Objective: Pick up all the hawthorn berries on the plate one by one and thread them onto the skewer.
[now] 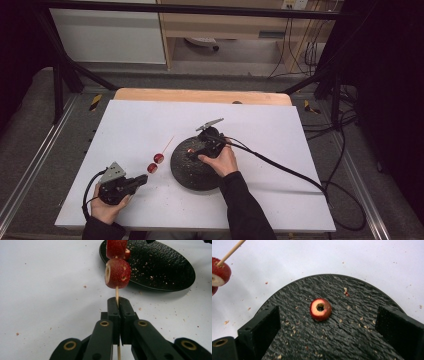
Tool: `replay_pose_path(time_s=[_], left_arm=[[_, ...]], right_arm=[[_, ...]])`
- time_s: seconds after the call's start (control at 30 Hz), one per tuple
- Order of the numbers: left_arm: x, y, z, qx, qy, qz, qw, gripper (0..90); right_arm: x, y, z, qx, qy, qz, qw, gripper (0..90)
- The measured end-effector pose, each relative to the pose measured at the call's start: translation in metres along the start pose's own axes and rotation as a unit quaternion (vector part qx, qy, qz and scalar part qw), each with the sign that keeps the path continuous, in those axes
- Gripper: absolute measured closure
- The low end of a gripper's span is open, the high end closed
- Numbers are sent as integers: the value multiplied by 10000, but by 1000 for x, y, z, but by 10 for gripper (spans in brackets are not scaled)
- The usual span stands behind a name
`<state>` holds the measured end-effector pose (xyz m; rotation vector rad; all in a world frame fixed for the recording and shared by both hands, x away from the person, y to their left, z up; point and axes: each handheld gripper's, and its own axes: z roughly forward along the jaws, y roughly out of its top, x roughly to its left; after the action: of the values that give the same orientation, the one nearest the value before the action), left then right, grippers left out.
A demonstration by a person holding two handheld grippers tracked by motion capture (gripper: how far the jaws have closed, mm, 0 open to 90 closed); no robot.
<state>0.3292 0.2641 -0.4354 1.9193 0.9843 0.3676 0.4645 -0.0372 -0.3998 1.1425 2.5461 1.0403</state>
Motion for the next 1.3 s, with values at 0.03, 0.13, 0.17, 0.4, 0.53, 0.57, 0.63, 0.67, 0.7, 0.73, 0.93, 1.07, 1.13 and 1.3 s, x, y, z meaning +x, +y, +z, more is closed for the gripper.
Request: replay_pose_path(time_s=[0.03,0.13,0.17,0.4,0.53,0.57,0.63,0.67,0.7,0.73,0.93,1.07,1.13,1.3], left_arm=[[0,0,0,4,2,0,10000,883],[-1,0,1,17,-3,17,10000,883],[-1,0,1,16,-4,17,10000,883],[-1,0,1,32,-2,21,10000,883],[0,0,1,33,-5,16,10000,883],[0,0,1,33,-3,13,10000,883],[0,0,1,35,-9,13,10000,883],[0,0,1,37,-9,12,10000,883],[0,0,1,31,-13,12,10000,883],[0,0,1,34,-13,15,10000,883],[0,0,1,34,-18,15,10000,883],[0,0,2,48,-20,20,10000,883],[0,0,2,45,-22,25,10000,883],[0,0,2,47,-22,27,10000,883]], right_arm=[[0,1,2,1,2,18,10000,82],[-2,6,7,55,-23,-18,10000,113],[-2,7,9,96,-26,-41,9999,126],[-2,11,22,301,84,-134,9994,261],[-1,12,28,521,116,-280,9982,342],[-1,12,29,510,160,-320,9981,372],[-1,13,31,485,216,-330,9980,415],[0,14,32,506,232,-313,9980,434],[-1,14,33,543,258,-334,9976,450],[-1,14,33,590,249,-344,9974,468],[-3,15,36,753,303,-367,9960,545],[-3,16,37,835,356,-330,9953,586],[-4,16,38,858,376,-347,9950,600],[-4,15,39,912,361,-342,9946,615]])
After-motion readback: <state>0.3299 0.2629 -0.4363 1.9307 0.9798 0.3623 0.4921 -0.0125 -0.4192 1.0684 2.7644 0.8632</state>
